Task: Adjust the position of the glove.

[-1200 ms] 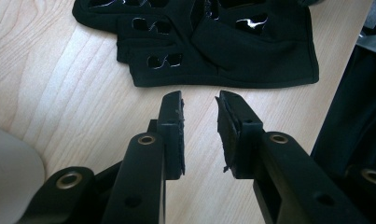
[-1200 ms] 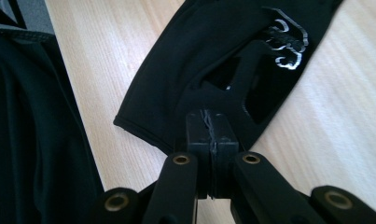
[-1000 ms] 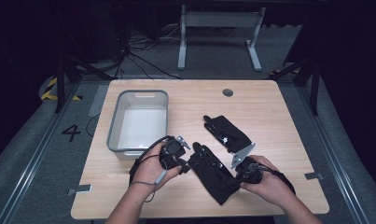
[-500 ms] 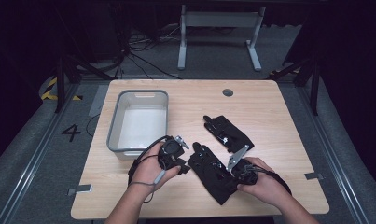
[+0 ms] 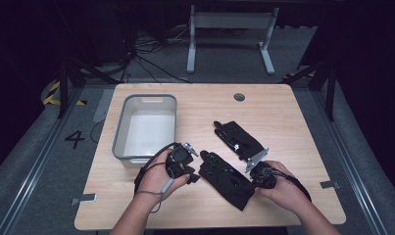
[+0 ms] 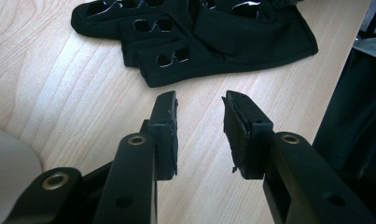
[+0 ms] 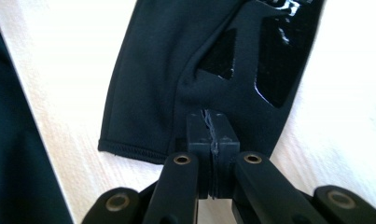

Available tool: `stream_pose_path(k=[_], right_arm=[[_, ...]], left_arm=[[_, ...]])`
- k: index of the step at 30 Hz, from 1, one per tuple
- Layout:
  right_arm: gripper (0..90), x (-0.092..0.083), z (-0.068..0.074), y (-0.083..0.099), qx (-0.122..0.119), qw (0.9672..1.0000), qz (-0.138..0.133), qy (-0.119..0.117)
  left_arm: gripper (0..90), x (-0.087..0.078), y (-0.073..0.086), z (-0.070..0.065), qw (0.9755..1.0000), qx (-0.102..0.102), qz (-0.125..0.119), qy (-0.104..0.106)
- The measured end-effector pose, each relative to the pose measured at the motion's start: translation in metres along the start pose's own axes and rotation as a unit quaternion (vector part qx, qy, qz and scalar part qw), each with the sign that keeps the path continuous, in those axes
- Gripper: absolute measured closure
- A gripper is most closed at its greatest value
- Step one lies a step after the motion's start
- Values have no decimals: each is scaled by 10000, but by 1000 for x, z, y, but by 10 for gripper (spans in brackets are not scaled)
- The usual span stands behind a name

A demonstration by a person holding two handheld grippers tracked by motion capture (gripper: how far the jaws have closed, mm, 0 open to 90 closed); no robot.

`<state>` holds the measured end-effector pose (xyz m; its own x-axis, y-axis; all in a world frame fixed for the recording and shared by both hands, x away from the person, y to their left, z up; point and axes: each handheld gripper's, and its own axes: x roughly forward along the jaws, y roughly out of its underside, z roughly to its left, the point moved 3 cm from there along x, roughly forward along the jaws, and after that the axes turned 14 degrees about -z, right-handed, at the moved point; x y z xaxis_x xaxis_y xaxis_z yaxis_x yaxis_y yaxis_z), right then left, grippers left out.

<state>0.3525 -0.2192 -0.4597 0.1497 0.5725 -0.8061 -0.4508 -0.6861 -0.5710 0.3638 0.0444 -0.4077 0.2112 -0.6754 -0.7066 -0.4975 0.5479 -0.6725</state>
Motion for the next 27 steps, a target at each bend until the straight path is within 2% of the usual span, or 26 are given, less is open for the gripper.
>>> stream_pose_path(k=[6, 10, 11, 14, 16, 21, 24, 27], right_arm=[[894, -5, -9, 3, 104, 9997, -41, 202], [894, -6, -12, 4, 150, 9996, -71, 223], [895, -7, -15, 5, 167, 9993, -73, 319], [895, -8, -17, 5, 193, 9990, -92, 402], [895, -10, -22, 7, 272, 9980, -189, 538], [895, -13, -31, 9, 403, 9954, -320, 807], [895, -14, -29, 9, 364, 9952, -352, 837], [894, -20, -24, 4, 276, 9943, -561, 863]], left_arm=[[635, 0, 1, 1, 10000, -23, -1, -43], [634, 0, 1, 1, 10000, -28, 1, -26], [635, 0, 1, 1, 10000, -31, 4, -18], [640, 0, 1, 1, 10000, -35, 2, -16], [653, 1, 1, 1, 10000, -43, 29, 15], [753, 6, 0, -1, 10000, -43, 40, -23], [831, 9, -1, -1, 9999, -42, -32, -95], [894, 12, -3, 0, 9997, -47, -189, -133]])
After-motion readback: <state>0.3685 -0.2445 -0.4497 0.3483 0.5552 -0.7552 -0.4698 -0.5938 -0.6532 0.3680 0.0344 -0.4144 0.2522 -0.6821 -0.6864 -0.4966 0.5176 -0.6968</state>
